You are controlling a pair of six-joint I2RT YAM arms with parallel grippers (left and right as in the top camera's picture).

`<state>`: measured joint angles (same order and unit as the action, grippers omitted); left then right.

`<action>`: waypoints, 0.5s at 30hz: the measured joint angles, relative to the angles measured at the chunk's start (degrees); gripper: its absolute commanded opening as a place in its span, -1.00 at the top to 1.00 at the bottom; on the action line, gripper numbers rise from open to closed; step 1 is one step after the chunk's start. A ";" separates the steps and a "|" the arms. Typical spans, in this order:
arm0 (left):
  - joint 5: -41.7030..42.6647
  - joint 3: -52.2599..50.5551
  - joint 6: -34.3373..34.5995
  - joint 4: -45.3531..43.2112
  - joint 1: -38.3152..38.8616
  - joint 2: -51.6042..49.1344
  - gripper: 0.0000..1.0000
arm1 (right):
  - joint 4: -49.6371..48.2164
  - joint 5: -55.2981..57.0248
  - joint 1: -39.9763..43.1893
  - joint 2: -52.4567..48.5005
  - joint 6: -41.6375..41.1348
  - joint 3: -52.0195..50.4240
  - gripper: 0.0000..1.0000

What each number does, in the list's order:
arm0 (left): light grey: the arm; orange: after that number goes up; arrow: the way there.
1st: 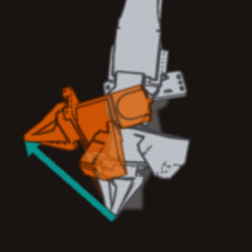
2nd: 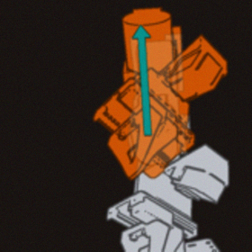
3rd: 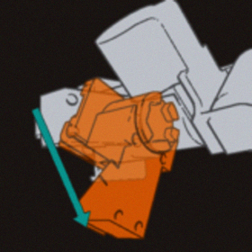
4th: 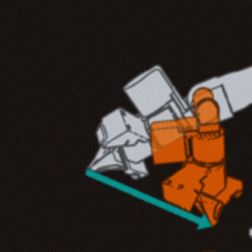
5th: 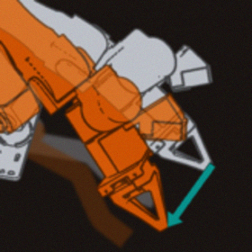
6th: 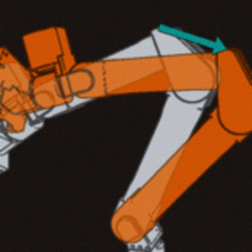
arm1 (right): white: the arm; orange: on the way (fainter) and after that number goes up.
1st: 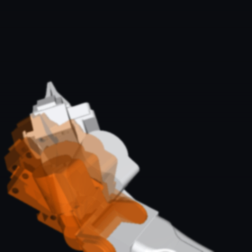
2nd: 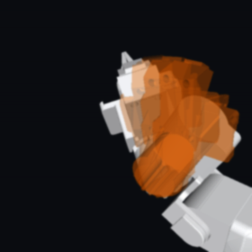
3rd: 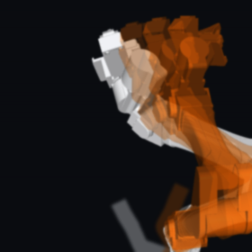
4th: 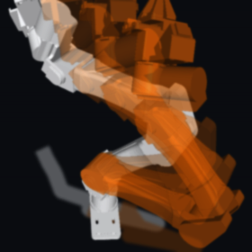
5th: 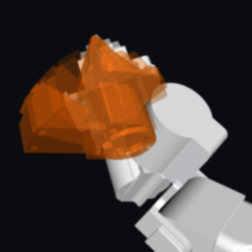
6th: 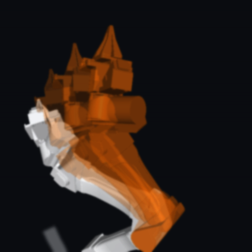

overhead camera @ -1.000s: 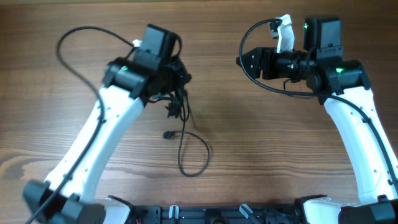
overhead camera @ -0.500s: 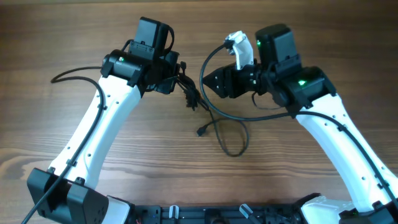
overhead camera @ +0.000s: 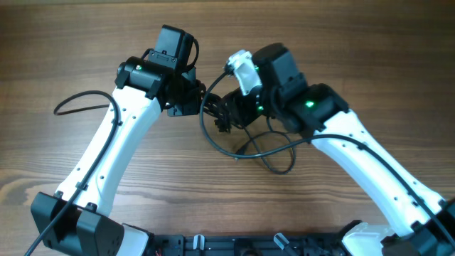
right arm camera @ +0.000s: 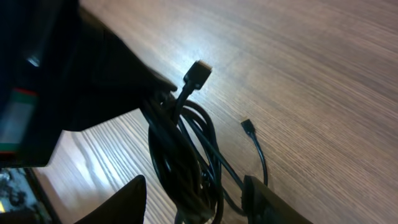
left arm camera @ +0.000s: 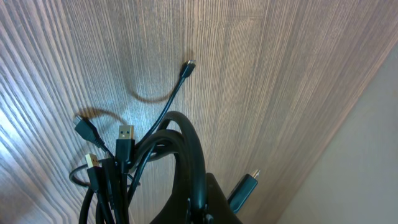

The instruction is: Untangle cables

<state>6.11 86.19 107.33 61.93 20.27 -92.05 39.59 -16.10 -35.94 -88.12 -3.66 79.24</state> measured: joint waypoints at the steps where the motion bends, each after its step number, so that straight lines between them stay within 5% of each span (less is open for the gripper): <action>1: 0.00 0.00 0.04 0.00 -0.07 0.00 0.92 | 0.02 0.61 -0.66 -0.33 0.59 -0.02 -0.01; 15: 3.87 0.00 -0.11 3.56 -4.55 0.00 0.92 | -3.69 6.34 -4.76 -5.88 5.49 -0.02 0.18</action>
<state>9.98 86.19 107.22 65.49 15.73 -92.05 35.90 -9.76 -40.71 -94.00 1.83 79.22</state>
